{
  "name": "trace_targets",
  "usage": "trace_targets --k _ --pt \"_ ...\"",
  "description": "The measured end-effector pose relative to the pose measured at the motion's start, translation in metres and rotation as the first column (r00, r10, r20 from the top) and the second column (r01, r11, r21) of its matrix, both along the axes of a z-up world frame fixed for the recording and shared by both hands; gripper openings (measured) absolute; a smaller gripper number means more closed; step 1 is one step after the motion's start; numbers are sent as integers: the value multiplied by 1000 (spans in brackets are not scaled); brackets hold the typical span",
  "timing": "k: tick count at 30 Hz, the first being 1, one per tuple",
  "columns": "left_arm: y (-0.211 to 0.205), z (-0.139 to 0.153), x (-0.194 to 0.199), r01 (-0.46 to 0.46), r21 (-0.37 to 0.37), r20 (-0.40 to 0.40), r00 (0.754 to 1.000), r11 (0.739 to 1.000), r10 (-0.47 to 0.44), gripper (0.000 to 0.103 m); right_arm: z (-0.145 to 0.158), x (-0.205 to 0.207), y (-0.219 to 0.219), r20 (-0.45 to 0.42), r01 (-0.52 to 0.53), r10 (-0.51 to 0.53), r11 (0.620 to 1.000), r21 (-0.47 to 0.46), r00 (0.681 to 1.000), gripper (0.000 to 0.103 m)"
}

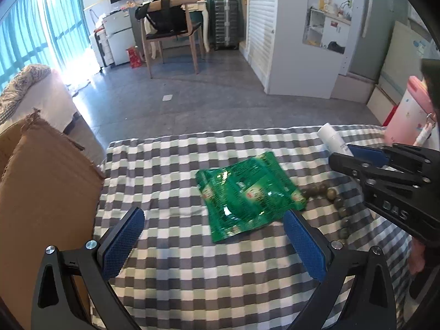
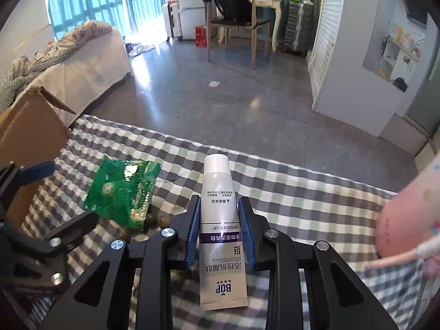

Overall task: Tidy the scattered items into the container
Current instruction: 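Grasp the white toothpaste tube with the right gripper while the left grasps the green packet, then carry the toothpaste tube and green packet into the box and release both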

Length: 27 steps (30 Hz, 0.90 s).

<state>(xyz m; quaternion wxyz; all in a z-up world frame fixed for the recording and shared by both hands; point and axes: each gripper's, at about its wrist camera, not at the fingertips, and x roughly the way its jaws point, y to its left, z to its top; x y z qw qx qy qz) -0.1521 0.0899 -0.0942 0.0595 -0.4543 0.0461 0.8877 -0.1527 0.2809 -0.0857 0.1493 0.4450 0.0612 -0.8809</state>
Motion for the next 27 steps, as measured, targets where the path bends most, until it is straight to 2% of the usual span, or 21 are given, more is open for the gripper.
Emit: trace_targets --k 8,12,14,17,18,20,21,24,25,27 --pt "26 -8 -20 19 49 38 999 999 -21 103 17 20 16 -43 14 -17 998 -65 999 27" --pt "33 -22 -40 10 52 115 993 999 -16 103 16 16 17 -46 12 -15 997 -79 999 27" --pt "32 -27 -47 -3 77 149 989 997 -9 103 15 16 16 -45 -1 -3 997 -81 999 27" --pt "28 -26 -49 -14 88 150 989 996 1 103 15 18 16 -50 -17 13 997 -82 999 27" --pt "29 -26 -48 -8 77 150 989 997 -4 100 15 18 16 -52 -19 15 996 -82 999 27" --pt "30 -24 -43 -4 40 137 991 999 -2 85 16 19 16 -57 -22 17 996 -85 998 27" --pt "29 -22 -38 -2 32 126 992 999 -2 72 16 20 16 -61 -20 15 996 -85 998 27" --pt "26 -17 -30 15 35 145 989 999 -20 53 19 23 17 -68 -20 14 996 -87 998 27" --pt "25 -15 -27 18 40 149 988 999 -24 42 20 24 18 -70 -18 12 996 -87 997 27" --pt "21 -10 -21 19 64 153 988 998 -29 36 22 28 18 -73 -21 15 996 -88 997 27"
